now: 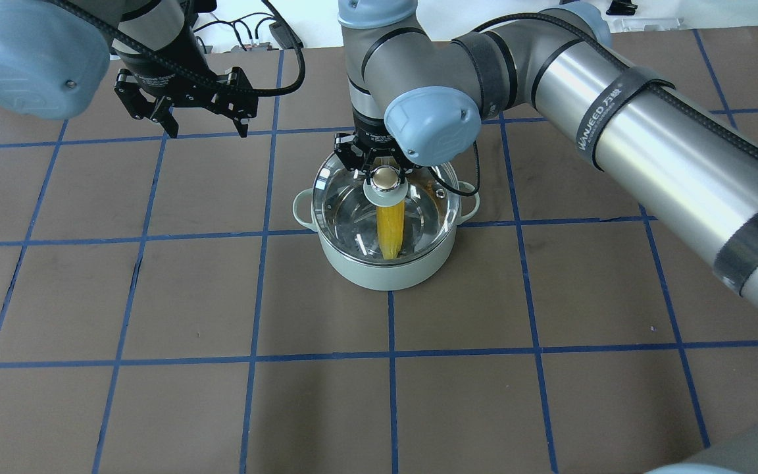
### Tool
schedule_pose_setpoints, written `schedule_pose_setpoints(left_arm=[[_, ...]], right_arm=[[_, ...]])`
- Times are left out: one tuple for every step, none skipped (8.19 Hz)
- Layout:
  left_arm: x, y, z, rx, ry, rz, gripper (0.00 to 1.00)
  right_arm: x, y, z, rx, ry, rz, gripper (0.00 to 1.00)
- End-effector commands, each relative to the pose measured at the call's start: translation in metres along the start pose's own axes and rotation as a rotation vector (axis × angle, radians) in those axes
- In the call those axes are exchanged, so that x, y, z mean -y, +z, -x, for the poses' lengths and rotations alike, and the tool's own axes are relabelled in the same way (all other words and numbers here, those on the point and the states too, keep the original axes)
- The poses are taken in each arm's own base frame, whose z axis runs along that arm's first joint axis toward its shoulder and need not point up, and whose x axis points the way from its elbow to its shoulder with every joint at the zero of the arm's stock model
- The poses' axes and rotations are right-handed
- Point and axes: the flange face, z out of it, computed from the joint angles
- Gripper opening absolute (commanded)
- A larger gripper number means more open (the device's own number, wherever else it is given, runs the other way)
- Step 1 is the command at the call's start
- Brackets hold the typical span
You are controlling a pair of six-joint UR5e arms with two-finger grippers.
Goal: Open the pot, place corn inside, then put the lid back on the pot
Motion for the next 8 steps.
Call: schedule_pose_setpoints(left_arm=[[0.0005, 0.0024, 0.0001, 0.001, -0.001, 0.004, 1.00], [0.0005, 0.0024, 0.0001, 0.001, -0.001, 0.004, 1.00], [0.0005, 0.0024, 0.0001, 0.001, 0.001, 0.004, 1.00], [0.0009, 0.0033, 0.0001, 0.001, 0.001, 0.006, 1.00], [0.0009, 0.0033, 0.0001, 0.001, 0.001, 0.006, 1.00], [0.0009, 0.0033, 0.0001, 0.001, 0.001, 0.006, 1.00], [0.0011, 0.0032, 0.0002, 0.003, -0.001, 0.004, 1.00], [0.0011, 0.0031, 0.0018, 0.018, -0.001, 0.004, 1.00]], right_arm=[[0.0016, 0.0004, 0.0007, 0.001, 0.000, -0.002, 0.45], [0.0026, 0.0012, 0.0000, 0.001, 0.000, -0.002, 0.45], [0.0029, 0.0022, 0.0001, 0.000, -0.003, -0.001, 0.45], [0.0032, 0.0032, 0.0000, -0.002, -0.003, 0.000, 0.45], [0.0032, 0.0032, 0.0000, -0.002, -0.005, 0.000, 0.45], [0.0029, 0.0039, -0.0001, -0.002, -0.005, 0.002, 0.48], [0.0030, 0.0055, 0.0001, -0.001, -0.002, 0.004, 0.56], [0.0027, 0.0062, -0.0002, -0.003, 0.002, 0.005, 0.62]])
